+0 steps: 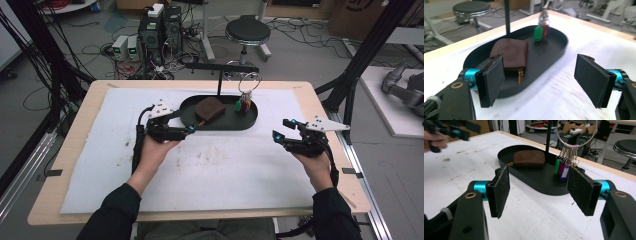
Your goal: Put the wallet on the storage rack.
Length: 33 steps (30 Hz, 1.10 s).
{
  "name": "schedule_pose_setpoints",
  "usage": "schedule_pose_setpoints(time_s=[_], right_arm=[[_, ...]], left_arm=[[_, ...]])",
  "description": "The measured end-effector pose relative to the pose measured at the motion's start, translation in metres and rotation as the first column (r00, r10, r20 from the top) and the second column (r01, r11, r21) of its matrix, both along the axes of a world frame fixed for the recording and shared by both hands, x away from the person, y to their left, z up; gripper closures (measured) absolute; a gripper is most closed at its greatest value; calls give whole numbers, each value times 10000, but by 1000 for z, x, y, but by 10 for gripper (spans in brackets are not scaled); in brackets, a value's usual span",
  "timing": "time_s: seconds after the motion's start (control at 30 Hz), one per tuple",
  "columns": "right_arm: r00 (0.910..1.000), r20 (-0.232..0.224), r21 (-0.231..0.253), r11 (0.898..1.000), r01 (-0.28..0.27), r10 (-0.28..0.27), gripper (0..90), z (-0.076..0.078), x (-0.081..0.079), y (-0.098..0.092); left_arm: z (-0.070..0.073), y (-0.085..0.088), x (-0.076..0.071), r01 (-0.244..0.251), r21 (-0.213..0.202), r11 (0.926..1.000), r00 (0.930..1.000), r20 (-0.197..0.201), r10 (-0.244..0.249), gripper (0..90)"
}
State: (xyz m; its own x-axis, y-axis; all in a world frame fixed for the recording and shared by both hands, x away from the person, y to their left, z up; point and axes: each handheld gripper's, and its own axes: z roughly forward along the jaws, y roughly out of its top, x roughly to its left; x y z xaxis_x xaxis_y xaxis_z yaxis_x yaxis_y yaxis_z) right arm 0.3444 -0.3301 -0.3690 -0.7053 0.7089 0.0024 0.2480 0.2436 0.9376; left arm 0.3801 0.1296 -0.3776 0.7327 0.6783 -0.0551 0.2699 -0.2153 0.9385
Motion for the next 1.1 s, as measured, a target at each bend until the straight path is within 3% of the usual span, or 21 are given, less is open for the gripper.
schedule_pose_setpoints(time_s=[0.17, 0.23, 0.37, 0.53, 0.73, 1.1], right_arm=[[9999, -64, -24, 10000, 95, -95, 348, 0, -1, 0], [9999, -38, -59, 9998, 167, -167, 348, -2, -2, -2], [9990, -79, -55, 9990, 438, -438, 348, -7, -6, -7], [9966, -281, 59, 9970, 774, -772, 340, -13, -7, -15], [9933, -553, 45, 9948, 1014, -1010, 314, -19, -6, -18], [9926, -592, 44, 9943, 1068, -1064, 311, -23, -4, -23]], left_arm=[[2, 28, -23, 269, -152, 9995, 9996, 88, -268, 242], [3, 39, -28, 177, -109, 9998, 9996, 219, -175, 242], [3, 65, -38, -5, -426, 9991, 9991, 425, 23, 242], [-6, 86, -46, -164, -630, 9979, 9976, 658, 206, 241], [-14, 94, -47, -265, -543, 9982, 9978, 591, 297, 242], [-13, 87, -44, -146, -520, 9985, 9970, 751, 185, 242]])
